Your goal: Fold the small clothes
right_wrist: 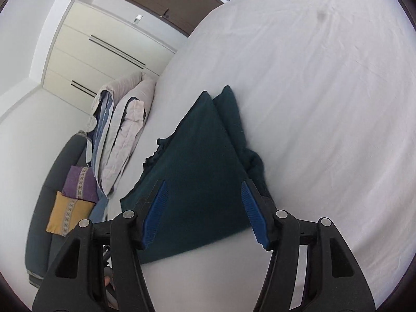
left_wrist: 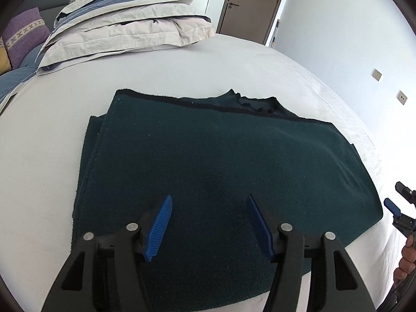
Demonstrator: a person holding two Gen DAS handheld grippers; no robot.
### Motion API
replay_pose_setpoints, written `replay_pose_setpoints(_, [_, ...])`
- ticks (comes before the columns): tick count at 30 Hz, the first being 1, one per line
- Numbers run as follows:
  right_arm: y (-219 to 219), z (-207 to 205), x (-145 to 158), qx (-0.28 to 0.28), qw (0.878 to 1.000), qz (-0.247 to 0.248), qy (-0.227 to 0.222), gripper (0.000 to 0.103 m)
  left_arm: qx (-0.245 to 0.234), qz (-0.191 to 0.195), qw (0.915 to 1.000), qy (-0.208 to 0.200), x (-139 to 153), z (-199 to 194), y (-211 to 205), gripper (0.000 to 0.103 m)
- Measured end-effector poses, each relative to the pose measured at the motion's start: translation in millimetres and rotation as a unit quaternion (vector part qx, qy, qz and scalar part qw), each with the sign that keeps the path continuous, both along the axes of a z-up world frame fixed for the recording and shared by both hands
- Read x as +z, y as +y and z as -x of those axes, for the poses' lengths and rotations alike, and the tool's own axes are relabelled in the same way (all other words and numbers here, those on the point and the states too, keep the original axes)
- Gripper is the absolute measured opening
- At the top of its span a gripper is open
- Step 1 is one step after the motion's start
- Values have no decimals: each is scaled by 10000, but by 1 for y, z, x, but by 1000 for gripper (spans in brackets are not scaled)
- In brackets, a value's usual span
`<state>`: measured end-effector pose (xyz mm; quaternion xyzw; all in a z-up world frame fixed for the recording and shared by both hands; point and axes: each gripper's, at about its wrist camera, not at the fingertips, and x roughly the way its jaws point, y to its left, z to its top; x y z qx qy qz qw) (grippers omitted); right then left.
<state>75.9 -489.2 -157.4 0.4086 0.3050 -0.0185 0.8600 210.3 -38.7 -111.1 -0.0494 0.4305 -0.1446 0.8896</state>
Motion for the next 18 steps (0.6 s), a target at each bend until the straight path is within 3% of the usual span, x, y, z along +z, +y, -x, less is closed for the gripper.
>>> replay_pose_setpoints(2, [1,-5,9,-72,9980,589,210,58,61,38,9999,70,-8,-1,4,63])
replay_pose_setpoints(5, [5,-15,4,-83,9851,1561,713,56,28,54,10000,24,-11,2,8,63])
replay_pose_setpoints(6, [7,-18,-1,53,9820,1697,825,45,14,24,10000,8,-12,2,7,63])
replay_pose_setpoints(7, [10,-18,-6,161,9776,1869,957,26,14,6,10000,-2,-12,2,7,63])
replay_pose_setpoints(9, [20,-15,-10,235,9675,2284,1058,17,46,6,10000,-5,-13,3,7,63])
replay_pose_setpoints(12, [27,-7,-9,202,9602,2597,1007,7,62,-14,10000,-22,-14,3,6,63])
replay_pose_setpoints(18, [34,9,-5,252,9490,2914,1176,4,35,59,10000,26,-14,1,10,63])
